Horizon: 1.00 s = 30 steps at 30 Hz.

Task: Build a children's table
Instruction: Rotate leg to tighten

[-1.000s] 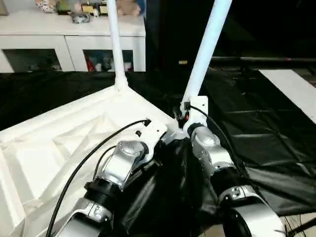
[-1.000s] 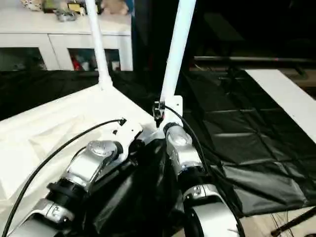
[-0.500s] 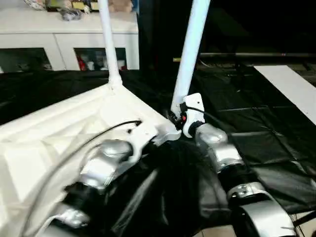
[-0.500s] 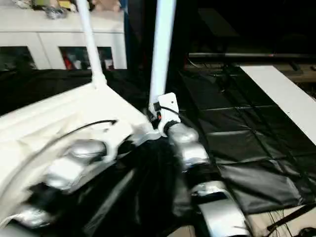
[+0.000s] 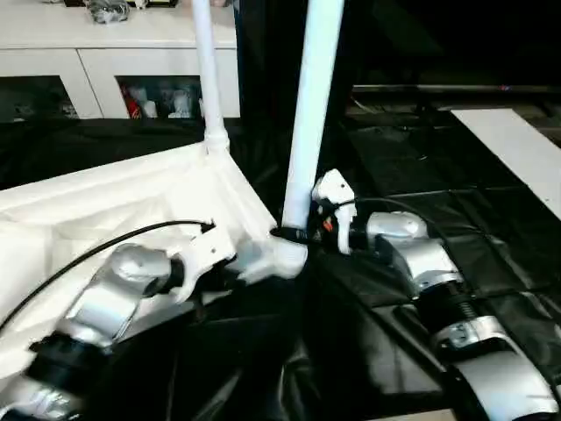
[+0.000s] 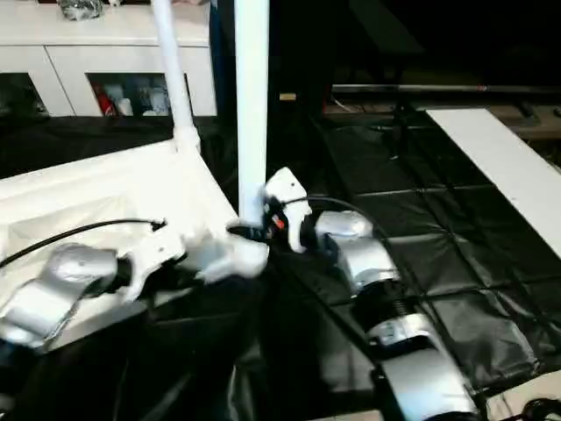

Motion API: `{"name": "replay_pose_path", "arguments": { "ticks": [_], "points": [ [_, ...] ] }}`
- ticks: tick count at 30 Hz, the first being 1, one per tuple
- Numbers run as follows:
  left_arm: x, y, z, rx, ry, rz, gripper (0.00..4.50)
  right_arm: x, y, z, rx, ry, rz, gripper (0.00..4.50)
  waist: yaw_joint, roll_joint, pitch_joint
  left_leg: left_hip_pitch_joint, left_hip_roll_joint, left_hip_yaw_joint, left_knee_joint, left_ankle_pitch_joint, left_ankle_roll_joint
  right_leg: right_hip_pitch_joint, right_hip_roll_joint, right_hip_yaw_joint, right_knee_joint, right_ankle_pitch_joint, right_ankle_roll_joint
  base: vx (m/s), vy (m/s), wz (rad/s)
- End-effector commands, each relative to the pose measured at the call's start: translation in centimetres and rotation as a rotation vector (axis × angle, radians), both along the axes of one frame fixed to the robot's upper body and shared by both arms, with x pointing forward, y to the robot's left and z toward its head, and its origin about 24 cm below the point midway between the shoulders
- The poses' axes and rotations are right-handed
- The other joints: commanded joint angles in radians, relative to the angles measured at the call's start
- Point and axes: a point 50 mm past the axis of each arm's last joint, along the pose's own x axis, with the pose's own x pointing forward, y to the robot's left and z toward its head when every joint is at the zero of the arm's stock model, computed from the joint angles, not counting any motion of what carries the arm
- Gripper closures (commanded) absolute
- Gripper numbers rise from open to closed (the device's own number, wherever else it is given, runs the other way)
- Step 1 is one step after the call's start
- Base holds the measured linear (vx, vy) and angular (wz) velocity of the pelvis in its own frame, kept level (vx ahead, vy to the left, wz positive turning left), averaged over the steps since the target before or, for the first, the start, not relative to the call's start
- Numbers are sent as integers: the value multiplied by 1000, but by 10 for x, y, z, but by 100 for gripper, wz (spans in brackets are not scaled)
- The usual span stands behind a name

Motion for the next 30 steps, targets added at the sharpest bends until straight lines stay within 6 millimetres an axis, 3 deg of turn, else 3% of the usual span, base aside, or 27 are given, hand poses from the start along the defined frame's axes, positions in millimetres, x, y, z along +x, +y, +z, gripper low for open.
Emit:
{"name": "replay_pose_path", "arguments": {
  "ticks": [1, 4, 8, 10, 12, 14, 16, 17, 19, 22, 23, 25, 30],
  "points": [
    [-10, -17, 11, -56, 33, -192, 450, -23, -39, -69, -300, 252, -97, 266, 3, 23, -17, -3, 47, -4, -66, -125, 39, 30, -84, 54, -63, 57, -254, 0, 0, 0],
    [-8, -16, 10, -47, 30, -180, 450, -22, -39, -70, -305, 237, -108, 266, 3, 22, -17, -2, 47, -5, -68, -147, 20, 31, -85, 57, -66, 6, -245, 0, 0, 0],
    [-4, -18, 7, -32, 14, -153, 450, -22, -32, -73, -288, 219, -151, 266, 4, 21, -20, -5, 43, -5, -64, -97, 23, 33, -84, 58, -62, 66, -244, 0, 0, 0],
    [-2, -19, 5, -28, 3, -137, 450, -23, -30, -74, -282, 220, -169, 266, 3, 21, -17, -4, 43, -5, -65, -108, 23, 31, -83, 58, -63, 55, -243, 0, 0, 0],
    [2, -23, 3, -23, -13, -109, 450, -22, -27, -76, -274, 224, -213, 266, 3, 20, -12, -3, 43, -5, -71, -160, 11, 28, -84, 60, -71, -28, -233, 0, 0, 0],
    [12, -35, -5, -29, -50, -4, 450, -20, -20, -84, -255, 261, -372, 266, 2, 22, -7, 3, 44, -5, -76, -222, -9, 22, -86, 63, -80, -138, -216, 0, 0, 0],
    [14, -39, -7, -32, -56, 29, 450, -20, -18, -86, -251, 276, -423, 266, 5, 20, -3, 11, 43, -8, -79, -287, -30, 16, -90, 65, -91, -283, -187, -40, 0, 0],
    [19, -55, -15, -49, -42, 133, 450, -20, -11, -94, -239, 325, -572, 266, 6, 21, 0, 11, 42, -11, -80, -321, -32, 11, -93, 66, -100, -372, -161, -61, 2, 0],
    [21, -72, -23, -62, -18, 201, 450, -21, -4, -101, -225, 357, -696, 266, 5, 25, 3, 25, 42, -12, -81, -370, -58, -8, -94, 69, -112, -464, -126, -61, 7, 1],
    [20, -90, -28, -69, -3, 232, 450, -22, 3, -105, -207, 393, -771, 266, 4, 22, 2, 13, 40, -22, -87, -394, -51, -4, -94, 65, -118, -507, -89, -19, 4, 0],
    [19, -101, -30, -82, 8, 249, 450, -23, 6, -107, -196, 415, -814, 266, 3, 25, 3, 14, 38, -23, -87, -413, -49, -9, -94, 65, -121, -521, -78, 0, 0, 0],
    [17, -119, -33, -93, 20, 268, 450, -23, 12, -108, -203, 402, -861, 266, 3, 22, 6, 26, 35, -22, -83, -456, -44, -24, -91, 66, -132, -569, -56, 0, 0, 0],
    [18, -134, -32, -99, 15, 289, 450, -21, 20, -106, -215, 375, -884, 266, 8, 15, 6, 24, 30, -27, -84, -486, -30, -32, -91, 66, -143, -634, -7, 0, 0, 0]
  ]
}}
